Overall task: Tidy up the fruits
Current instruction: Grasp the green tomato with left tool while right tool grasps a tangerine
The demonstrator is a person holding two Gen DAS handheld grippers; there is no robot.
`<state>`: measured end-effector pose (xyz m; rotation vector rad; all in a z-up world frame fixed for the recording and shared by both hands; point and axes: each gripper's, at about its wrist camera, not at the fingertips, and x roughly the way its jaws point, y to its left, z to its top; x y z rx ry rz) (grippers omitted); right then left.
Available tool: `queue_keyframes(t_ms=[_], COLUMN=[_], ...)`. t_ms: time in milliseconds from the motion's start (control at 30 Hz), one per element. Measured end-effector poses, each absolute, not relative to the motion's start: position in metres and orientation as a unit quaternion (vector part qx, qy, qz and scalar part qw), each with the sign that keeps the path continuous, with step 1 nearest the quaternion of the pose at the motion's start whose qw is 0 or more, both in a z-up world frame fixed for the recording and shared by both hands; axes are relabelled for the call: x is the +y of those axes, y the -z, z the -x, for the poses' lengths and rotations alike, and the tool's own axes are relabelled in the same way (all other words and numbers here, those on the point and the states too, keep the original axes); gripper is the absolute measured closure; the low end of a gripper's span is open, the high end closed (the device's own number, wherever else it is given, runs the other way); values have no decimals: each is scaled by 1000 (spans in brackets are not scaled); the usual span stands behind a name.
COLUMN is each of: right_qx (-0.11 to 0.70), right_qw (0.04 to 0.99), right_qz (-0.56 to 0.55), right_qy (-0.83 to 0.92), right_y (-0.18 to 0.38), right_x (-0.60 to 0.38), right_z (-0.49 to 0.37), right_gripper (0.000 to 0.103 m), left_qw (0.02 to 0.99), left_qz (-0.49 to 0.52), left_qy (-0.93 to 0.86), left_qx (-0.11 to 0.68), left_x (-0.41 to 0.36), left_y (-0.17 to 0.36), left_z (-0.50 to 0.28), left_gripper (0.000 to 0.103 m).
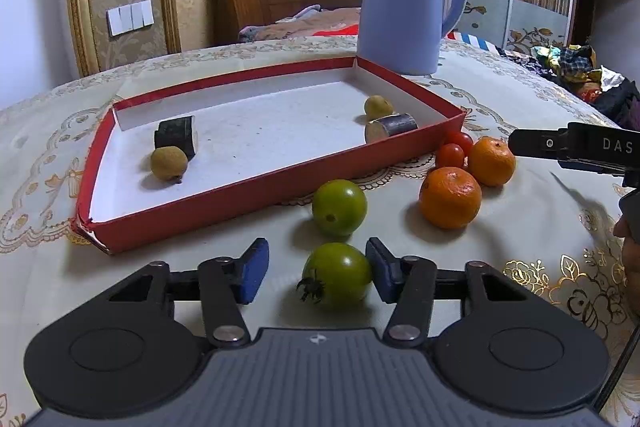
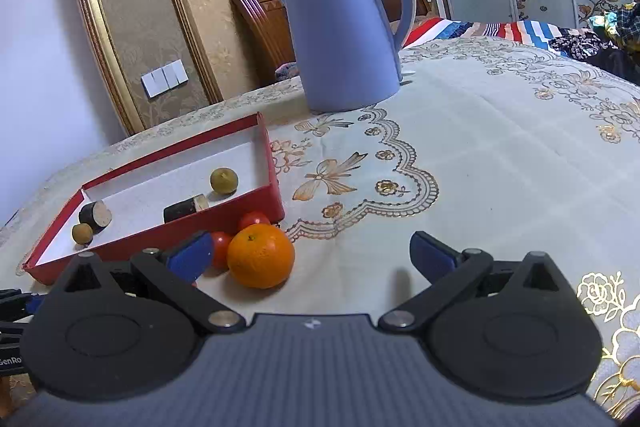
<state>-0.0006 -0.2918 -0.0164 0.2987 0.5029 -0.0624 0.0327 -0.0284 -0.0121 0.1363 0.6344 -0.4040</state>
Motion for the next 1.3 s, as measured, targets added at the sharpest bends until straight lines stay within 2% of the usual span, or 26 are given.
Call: queue_keyframes(t_ms=[33,133,333,567,867,967,1133,1300], right_qx=[249,246,230,247,280,294,299,319], right_qw=[957,957,963,965,958,953,950,944], right_qz=[-148,-151,-137,-83,-4,1,-12,-7], right_qy=[31,31,21,-14,-56,-73,-83,-84], right_y=[17,16,12,8,10,12,13,17], right_x=[-292,-293,-288,-261,-212,-205,-200,-194], right_z=[0,2,7,16,5,-1,-13,-26], right_gripper=[0,0,0,0,0,8,10,36], left_qw=[928,929,942,948,949,949,949,949], left_qz=[-70,-75,-46,10,-10,-9,-9,-11], left_qy=[197,193,123,41,35,35,36,35], left_qx=[308,306,309,317,313,314,314,313], left_x=[-29,-29,-14,15,7,6,7,7], left_y=[12,12,11,10,12,12,12,13], left_z=[-32,-32,-45,-61,-57,-57,-57,-57], left_gripper=[64,70,71,71,71,71,70,70])
